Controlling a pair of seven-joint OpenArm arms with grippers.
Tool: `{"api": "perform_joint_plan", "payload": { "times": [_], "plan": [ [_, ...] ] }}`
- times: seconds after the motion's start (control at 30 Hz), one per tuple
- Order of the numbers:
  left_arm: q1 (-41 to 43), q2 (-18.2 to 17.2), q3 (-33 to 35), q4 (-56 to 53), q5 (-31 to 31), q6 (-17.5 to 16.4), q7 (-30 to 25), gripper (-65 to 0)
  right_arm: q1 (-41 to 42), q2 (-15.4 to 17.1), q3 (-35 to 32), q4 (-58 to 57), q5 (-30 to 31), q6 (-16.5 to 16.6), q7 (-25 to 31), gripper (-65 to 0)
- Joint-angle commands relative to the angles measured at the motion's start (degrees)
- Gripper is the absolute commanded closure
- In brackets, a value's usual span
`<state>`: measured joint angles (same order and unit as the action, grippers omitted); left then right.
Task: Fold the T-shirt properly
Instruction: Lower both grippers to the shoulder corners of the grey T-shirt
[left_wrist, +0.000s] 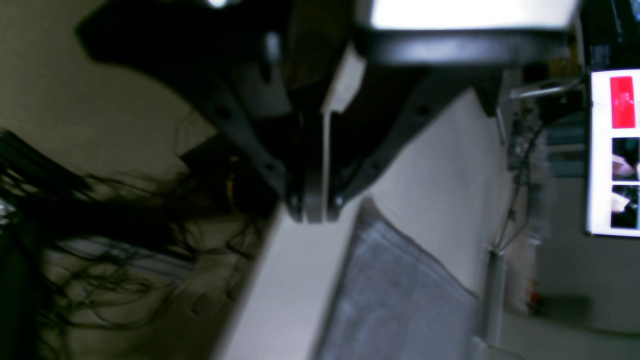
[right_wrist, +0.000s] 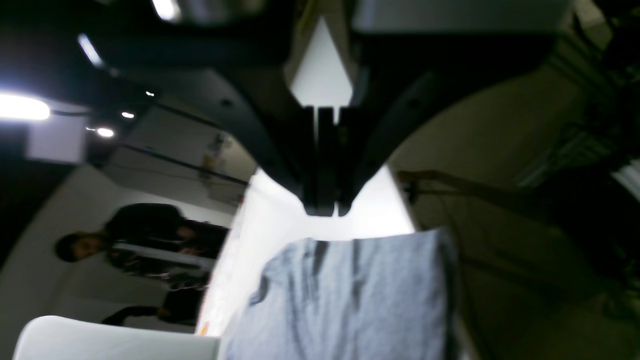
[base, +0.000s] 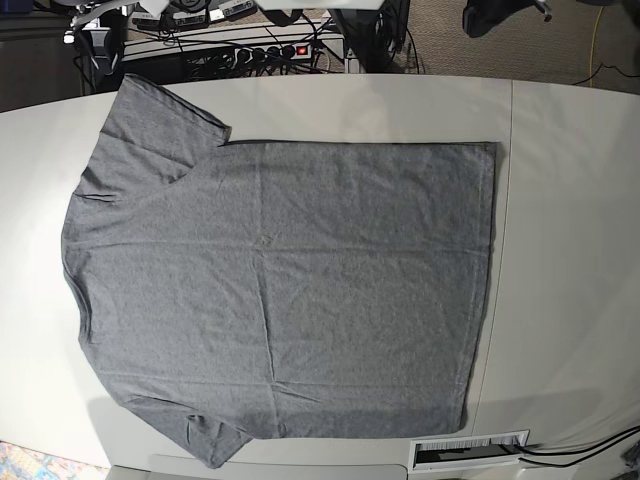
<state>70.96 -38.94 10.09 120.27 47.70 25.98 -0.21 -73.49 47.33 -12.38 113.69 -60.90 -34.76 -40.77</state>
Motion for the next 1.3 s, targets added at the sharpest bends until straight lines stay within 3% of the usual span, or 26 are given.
{"api": "perform_joint_plan", "payload": {
  "times": [0.0,0.33,0.4,0.5,0.57,0.7,0.87,1.0,1.07,1.17,1.27],
  "plan": [
    [-0.92,-0.26,-0.09,0.98,0.52,1.44,-0.85,0.0,-0.76,0.28,0.24,1.03,-1.51,-1.16,-0.24,0.0],
    [-11.89,-0.28,-0.09,0.70,-6.01,0.63,-0.92,0.0,5.77,0.28,2.73,1.22,-3.67,-1.01,-1.90,0.0],
    [-13.49,-0.26,-0.09,0.70,-6.12,-1.84,-0.87,0.0,7.19,0.24,2.73,1.25,-3.63,0.98,-1.92,0.0],
    [-15.69,-0.26,-0.09,0.52,-9.60,-8.35,-0.87,0.0,8.33,0.11,2.73,1.25,-2.78,5.27,-2.36,0.0],
    [-17.46,-0.26,-0.09,0.07,-11.41,-11.45,-0.87,0.0,8.63,0.11,2.73,1.25,-1.31,5.42,-2.40,0.0],
    [-21.03,-0.26,-0.09,-3.30,-12.76,-12.50,-0.92,0.0,8.74,0.13,2.73,1.25,-1.84,5.66,-2.23,0.0],
    [-25.81,-0.26,-0.09,-9.64,-14.16,-15.69,-1.29,0.0,9.44,0.11,2.73,1.22,-4.74,11.65,-1.77,0.0],
    [-28.09,-0.26,-0.09,-11.98,-14.78,-16.28,-1.27,0.0,11.15,0.13,2.73,1.22,-2.29,11.43,-1.86,0.0],
    [-29.07,-0.26,-0.09,-12.22,-15.50,-18.36,-1.22,0.0,11.96,0.15,2.73,1.22,0.39,11.47,-1.73,0.0],
    [-30.40,-0.26,-0.09,-12.24,-16.55,-22.05,-1.16,-5.8,12.39,0.15,2.73,1.22,3.08,11.67,-0.70,0.0],
    [-32.20,-0.26,-0.09,-12.44,-16.94,-26.10,-1.07,-14.8,12.39,0.15,2.69,1.22,2.99,11.85,-0.46,-8.4]
  ]
}}
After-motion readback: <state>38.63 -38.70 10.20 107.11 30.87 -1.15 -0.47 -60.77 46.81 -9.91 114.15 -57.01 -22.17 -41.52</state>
